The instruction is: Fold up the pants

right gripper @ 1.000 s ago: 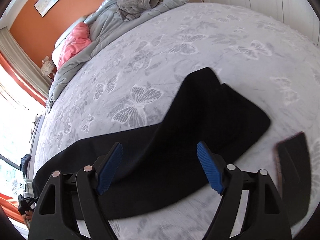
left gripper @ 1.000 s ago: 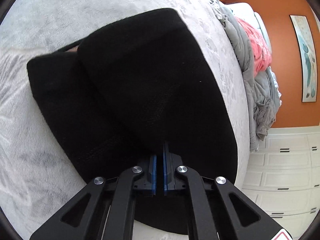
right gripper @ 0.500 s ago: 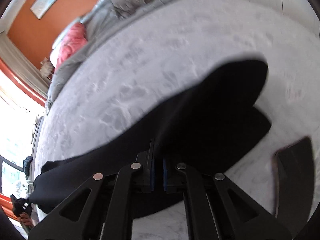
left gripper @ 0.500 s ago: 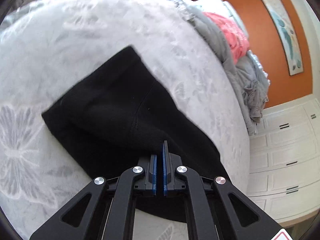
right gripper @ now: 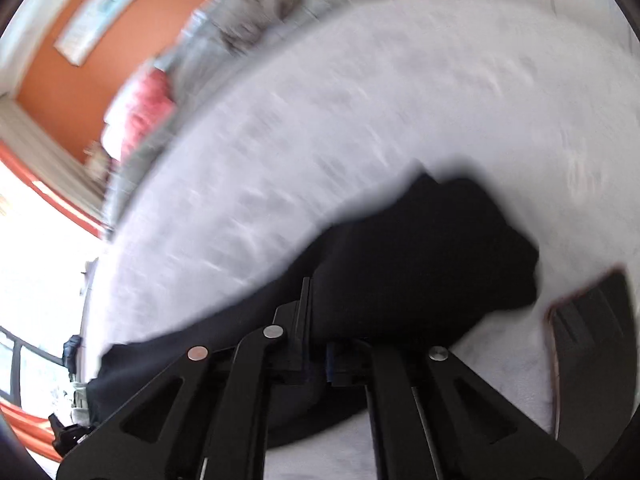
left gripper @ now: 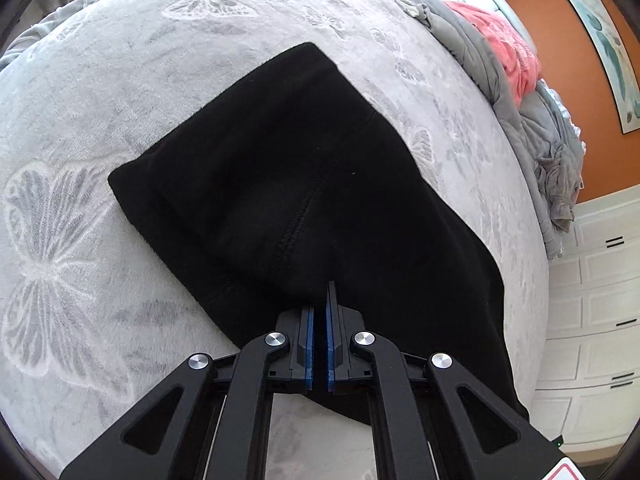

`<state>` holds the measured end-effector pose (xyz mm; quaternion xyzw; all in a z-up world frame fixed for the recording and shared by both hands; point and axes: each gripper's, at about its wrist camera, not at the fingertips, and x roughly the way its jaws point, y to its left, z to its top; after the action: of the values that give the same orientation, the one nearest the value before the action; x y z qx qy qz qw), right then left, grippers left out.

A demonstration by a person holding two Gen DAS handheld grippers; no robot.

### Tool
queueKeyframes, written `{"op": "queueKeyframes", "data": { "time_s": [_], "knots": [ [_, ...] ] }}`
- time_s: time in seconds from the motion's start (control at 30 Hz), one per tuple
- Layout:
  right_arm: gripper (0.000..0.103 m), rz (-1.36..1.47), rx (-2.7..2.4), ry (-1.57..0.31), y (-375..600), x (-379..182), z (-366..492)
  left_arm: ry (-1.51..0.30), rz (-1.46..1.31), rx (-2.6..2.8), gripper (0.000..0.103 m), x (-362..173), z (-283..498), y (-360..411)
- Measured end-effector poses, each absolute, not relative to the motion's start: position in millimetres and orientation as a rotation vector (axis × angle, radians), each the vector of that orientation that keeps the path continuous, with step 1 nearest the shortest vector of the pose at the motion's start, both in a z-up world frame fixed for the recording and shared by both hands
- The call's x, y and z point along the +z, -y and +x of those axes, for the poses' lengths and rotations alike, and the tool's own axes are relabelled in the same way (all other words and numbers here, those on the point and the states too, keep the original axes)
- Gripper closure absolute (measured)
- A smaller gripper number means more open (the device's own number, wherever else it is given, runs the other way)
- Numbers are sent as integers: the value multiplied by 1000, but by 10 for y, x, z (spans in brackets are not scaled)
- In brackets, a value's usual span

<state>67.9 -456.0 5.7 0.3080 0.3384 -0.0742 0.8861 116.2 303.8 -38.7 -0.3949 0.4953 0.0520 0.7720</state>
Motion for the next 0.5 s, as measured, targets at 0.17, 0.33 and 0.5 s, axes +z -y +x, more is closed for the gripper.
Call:
{"op": "queueKeyframes", "data": {
  "time_s": [0.17, 0.33, 0.5],
  "knots": [
    [100, 522, -218, -755, 4603, 14, 580, -1076, -839, 104, 100, -410, 1110, -3092],
    [99, 520, -251, -889, 4666, -369, 717, -1110, -813, 109, 100, -430, 1182, -3017],
    [88, 494, -295, -923, 4586, -371, 729, -1170, -770, 153, 98, -528, 1149, -3012]
  ]
}}
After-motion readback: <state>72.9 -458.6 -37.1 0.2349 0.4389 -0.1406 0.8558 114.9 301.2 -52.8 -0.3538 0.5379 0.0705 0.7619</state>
